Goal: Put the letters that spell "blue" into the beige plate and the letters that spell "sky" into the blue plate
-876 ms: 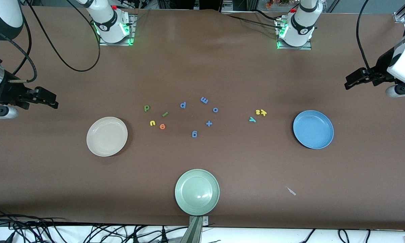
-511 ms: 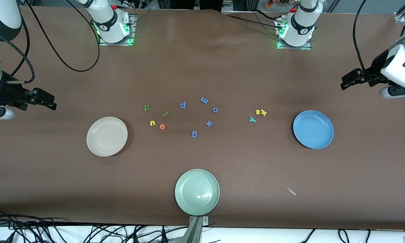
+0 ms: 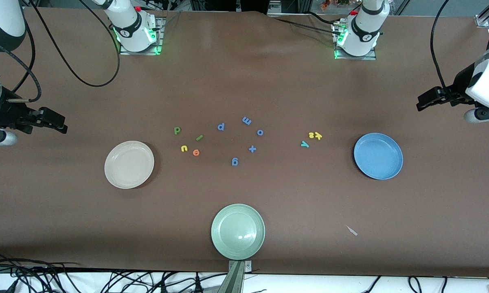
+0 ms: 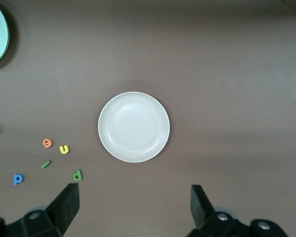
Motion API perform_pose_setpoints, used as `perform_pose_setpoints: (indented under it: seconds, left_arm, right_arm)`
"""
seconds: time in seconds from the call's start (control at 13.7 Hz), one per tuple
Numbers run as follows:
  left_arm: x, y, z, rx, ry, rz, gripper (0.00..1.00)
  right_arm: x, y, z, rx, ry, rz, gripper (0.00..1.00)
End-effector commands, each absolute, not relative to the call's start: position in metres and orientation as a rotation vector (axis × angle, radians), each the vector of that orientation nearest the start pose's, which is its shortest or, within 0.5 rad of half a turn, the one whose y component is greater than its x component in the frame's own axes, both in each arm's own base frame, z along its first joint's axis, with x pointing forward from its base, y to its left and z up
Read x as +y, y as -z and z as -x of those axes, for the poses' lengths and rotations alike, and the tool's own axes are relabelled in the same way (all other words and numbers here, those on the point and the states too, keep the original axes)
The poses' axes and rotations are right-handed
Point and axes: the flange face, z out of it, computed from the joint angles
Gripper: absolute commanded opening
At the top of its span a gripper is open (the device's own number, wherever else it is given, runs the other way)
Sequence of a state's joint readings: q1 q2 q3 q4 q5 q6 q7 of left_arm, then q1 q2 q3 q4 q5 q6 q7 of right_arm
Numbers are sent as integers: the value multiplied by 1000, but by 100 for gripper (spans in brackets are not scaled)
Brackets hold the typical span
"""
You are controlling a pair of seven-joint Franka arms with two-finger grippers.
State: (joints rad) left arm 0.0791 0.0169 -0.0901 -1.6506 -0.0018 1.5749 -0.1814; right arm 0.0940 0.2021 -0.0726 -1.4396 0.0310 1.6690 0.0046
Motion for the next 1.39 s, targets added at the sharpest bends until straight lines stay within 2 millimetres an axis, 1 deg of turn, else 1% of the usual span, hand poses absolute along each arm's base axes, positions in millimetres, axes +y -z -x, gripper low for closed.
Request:
perform_pose_setpoints:
  seconds: [0.0, 0.15, 0.22, 0.51, 0.8, 1.02, 1.31]
  left_arm:
    - [-4, -580, -556, -236, -132, 3101, 100]
    - [-2, -578, -557, -241, -137, 3100, 100]
    - [-2, -577, -557, -244, -138, 3102, 100]
    - [-2, -575, -558, -242, -148, 3118, 100]
    - [-2, -573, -558, -258, -162, 3115, 100]
    - [-2, -572, -557, -258, -176, 3114, 100]
    - [-4, -567, -560, -260, -188, 3111, 100]
  right_arm:
    - [17, -579, -626, -31, 53, 3116, 100]
    - [14, -580, -627, -27, 58, 3118, 100]
    - [9, -580, -627, -7, 61, 3112, 100]
    - [9, -580, -627, 17, 56, 3110, 100]
    - [10, -581, -626, -6, 54, 3119, 100]
    - [16, -583, -625, -15, 56, 3121, 100]
    - [19, -574, -619, -28, -40, 3119, 100]
